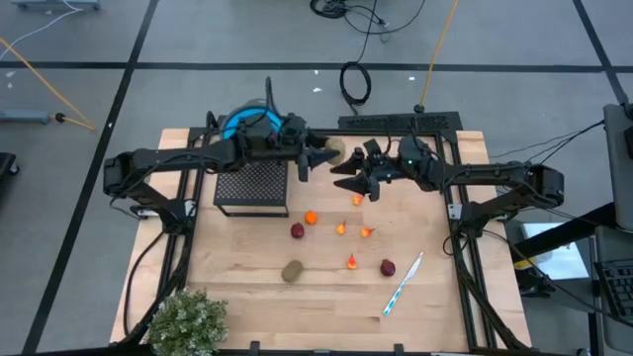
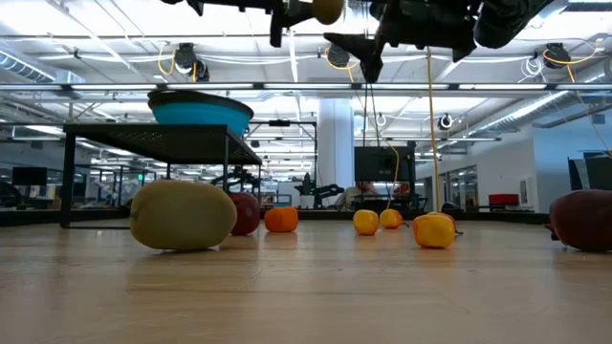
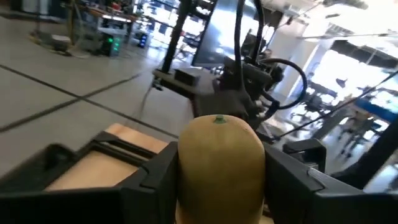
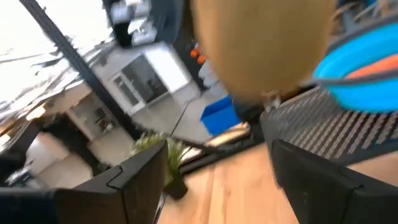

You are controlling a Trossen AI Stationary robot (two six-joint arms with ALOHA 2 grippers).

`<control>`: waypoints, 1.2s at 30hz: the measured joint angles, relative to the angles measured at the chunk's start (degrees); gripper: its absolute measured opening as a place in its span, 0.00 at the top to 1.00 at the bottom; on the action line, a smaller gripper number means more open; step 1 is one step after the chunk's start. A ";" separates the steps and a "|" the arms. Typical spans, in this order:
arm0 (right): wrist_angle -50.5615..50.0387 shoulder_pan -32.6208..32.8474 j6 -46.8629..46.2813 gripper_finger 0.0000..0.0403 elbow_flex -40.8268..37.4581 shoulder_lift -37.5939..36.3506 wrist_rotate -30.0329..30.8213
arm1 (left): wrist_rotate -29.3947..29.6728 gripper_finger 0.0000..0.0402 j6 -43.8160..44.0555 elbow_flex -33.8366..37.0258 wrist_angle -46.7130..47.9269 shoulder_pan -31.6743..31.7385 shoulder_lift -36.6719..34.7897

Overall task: Pick & Place Fruit
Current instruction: Put the top kiwi into the blue strainer bowl on the shelf

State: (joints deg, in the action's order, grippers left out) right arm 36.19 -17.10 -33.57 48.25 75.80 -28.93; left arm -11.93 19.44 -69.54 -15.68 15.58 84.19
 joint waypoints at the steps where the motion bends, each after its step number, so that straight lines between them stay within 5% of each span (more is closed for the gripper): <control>1: -0.91 -0.02 0.15 0.29 0.00 -0.01 -1.16 | 0.80 0.56 -0.76 0.00 1.15 0.30 -0.86; 10: -3.07 -0.02 0.24 0.34 0.00 -0.01 -5.88 | 17.25 0.54 -5.36 0.02 19.64 2.44 -9.56; 19: -2.70 -0.17 4.75 0.56 0.00 -0.01 -5.73 | 32.92 0.54 -2.62 0.02 36.36 3.32 -16.72; 31: -4.64 -3.00 10.94 0.96 -0.04 -4.88 -6.13 | 34.93 0.54 4.68 0.02 51.06 8.72 -20.11; 36: -12.07 -5.30 12.91 0.98 -0.04 -10.02 -8.68 | 32.54 0.54 5.19 0.02 54.94 11.44 -20.11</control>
State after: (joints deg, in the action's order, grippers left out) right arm 24.12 -22.41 -20.67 48.21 65.78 -37.60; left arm 20.61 24.63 -69.52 39.26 27.02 64.07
